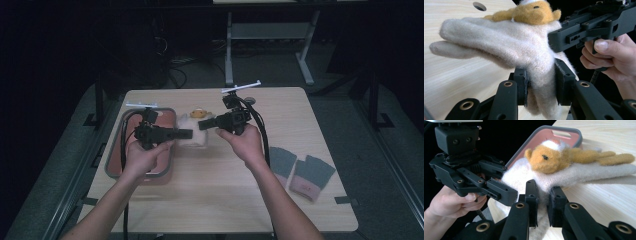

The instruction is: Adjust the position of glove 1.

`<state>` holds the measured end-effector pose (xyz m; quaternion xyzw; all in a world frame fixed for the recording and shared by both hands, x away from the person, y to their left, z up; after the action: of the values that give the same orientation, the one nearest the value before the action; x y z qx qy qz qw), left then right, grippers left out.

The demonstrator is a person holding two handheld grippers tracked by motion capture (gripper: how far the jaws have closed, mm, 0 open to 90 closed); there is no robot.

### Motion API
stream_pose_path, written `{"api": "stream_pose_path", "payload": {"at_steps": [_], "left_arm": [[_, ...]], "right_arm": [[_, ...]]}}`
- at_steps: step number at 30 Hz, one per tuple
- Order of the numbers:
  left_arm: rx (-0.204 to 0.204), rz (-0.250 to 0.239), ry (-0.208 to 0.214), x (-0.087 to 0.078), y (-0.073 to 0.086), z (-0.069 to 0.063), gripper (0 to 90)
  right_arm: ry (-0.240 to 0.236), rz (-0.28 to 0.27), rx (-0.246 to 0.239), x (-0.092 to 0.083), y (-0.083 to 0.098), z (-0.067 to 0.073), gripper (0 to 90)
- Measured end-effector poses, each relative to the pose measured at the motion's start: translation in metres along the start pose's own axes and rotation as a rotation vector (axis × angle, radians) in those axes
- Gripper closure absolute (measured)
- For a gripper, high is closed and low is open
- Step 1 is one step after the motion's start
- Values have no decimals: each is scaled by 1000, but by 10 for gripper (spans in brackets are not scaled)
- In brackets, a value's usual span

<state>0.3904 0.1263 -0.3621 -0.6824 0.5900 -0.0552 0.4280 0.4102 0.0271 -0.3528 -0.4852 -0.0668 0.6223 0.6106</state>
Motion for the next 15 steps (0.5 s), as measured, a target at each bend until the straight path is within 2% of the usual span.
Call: {"api": "stream_pose_path", "payload": {"at_steps": [15], "left_arm": [[-14, -33, -32, -37, -14, 12, 676]], "right_arm": [[-30, 16, -36, 25, -30, 21, 803]]}}
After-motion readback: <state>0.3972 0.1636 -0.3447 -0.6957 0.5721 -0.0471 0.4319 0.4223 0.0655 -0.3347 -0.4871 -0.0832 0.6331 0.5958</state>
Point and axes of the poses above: each handheld gripper's, and its own axes: x roughly forward along the jaws, y roughly out of its underside, z roughly to its left, the point moved 10 cm from there along x, roughly forward along the jaws, and after that the axes turned 5 degrees about -x, right-handed, at the moved point
